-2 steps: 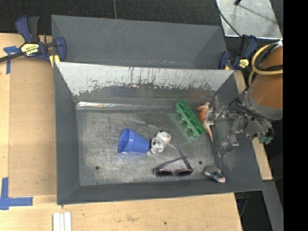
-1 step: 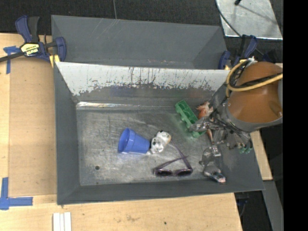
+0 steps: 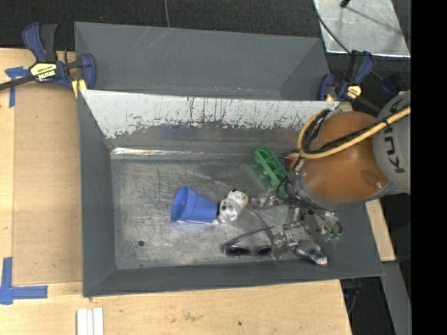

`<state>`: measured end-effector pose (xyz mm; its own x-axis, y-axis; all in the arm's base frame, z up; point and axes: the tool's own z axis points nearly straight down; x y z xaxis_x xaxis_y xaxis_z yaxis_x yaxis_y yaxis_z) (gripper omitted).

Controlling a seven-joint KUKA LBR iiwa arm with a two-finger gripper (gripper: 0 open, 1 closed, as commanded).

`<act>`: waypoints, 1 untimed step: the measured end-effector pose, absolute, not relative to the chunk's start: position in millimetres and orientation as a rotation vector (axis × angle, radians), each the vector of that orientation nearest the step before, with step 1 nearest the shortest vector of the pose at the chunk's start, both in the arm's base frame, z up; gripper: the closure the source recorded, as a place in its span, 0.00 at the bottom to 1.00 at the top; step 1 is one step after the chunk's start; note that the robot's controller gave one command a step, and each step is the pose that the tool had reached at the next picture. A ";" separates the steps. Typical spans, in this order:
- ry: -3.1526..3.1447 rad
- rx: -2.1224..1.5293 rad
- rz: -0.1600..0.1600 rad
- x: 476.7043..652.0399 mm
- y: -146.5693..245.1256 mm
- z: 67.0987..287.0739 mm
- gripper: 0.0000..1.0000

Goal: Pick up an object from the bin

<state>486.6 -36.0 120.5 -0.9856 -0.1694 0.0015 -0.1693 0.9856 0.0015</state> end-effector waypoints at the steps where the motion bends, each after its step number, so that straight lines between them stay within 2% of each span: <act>1: -3.117 0.441 0.002 483.8 -38.7 148.3 0.00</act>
Offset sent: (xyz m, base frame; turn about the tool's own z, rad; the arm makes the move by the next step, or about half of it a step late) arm 0.0006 0.0258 -0.0505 0.1244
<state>483.8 -38.7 148.3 -0.9608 -0.2773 -0.0057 -0.2773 0.9608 -0.0021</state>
